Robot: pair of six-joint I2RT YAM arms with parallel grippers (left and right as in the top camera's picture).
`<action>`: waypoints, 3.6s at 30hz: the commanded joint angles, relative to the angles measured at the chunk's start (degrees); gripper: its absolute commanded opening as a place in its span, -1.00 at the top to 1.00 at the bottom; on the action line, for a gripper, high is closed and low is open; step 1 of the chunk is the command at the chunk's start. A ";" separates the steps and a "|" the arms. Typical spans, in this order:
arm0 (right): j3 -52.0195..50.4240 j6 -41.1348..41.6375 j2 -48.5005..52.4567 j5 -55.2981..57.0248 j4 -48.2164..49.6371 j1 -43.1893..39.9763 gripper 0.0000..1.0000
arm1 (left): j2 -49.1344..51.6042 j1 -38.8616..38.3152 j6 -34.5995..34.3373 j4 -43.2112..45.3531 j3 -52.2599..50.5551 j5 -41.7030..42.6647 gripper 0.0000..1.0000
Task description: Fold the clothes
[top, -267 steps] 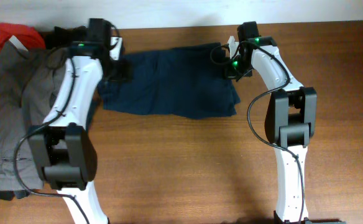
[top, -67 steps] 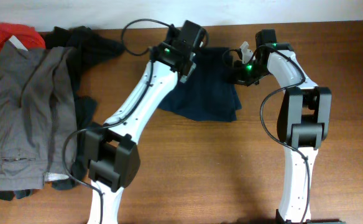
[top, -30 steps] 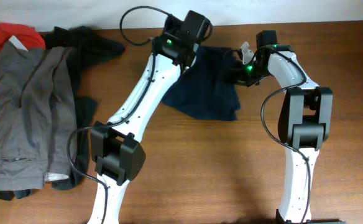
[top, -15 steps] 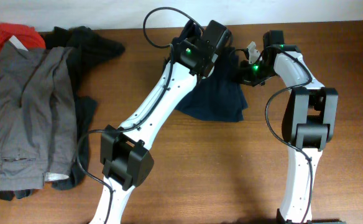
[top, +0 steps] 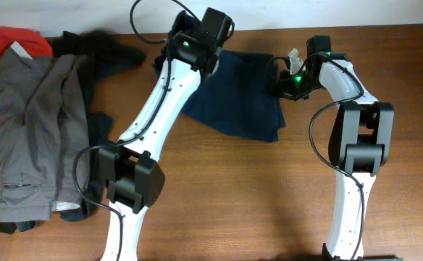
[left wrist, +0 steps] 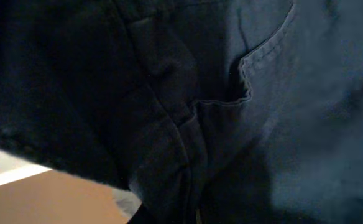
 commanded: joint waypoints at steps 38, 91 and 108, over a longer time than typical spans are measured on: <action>-7.65 -0.39 12.24 21.18 0.39 -1.57 0.92 | 0.15 -3.19 0.44 1.49 1.51 10.16 0.99; 21.62 -4.31 5.53 9.86 -26.53 -15.08 0.00 | 7.30 -14.03 -8.61 16.33 1.51 41.09 -0.98; 27.06 -4.28 3.06 8.50 -30.05 -17.77 -0.06 | 7.23 -15.30 -8.59 18.25 4.52 50.56 -0.98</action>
